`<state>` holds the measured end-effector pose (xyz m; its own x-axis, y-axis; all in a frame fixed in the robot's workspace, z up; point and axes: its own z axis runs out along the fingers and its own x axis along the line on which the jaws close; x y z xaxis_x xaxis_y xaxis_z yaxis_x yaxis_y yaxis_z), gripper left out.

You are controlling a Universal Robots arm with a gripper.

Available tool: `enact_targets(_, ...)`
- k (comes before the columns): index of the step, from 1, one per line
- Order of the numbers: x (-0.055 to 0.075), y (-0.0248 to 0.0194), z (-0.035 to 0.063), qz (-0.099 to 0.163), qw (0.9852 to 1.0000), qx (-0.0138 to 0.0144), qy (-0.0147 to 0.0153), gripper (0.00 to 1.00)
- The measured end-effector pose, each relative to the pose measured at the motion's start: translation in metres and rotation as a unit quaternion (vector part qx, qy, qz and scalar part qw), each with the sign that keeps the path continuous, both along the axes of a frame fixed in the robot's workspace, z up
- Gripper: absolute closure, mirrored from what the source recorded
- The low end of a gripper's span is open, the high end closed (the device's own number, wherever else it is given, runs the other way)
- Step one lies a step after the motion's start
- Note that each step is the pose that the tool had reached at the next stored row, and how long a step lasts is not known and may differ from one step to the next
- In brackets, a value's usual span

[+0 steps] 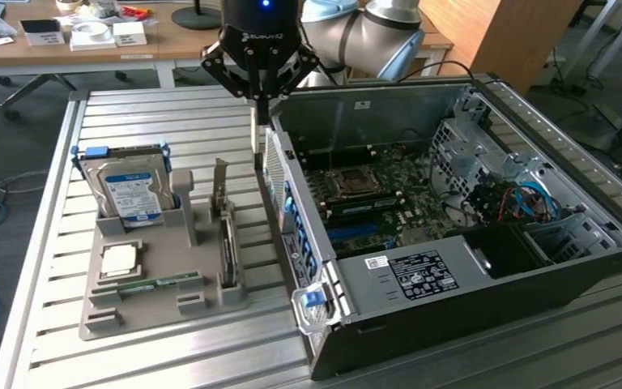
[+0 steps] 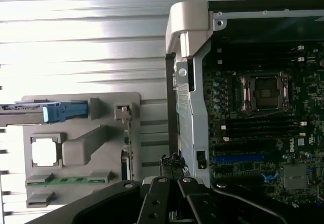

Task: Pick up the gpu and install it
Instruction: 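Reach for the gpu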

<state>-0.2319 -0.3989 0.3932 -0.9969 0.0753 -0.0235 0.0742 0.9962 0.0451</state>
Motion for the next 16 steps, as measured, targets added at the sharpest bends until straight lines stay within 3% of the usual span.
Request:
enact_targets(10, -0.025, 0.0, 0.0, 0.0, 1.0, 0.0, 0.0, 0.89)
enact_targets(16, -0.034, 0.0, 0.0, 0.0, 1.0, 0.0, 0.0, 0.89)
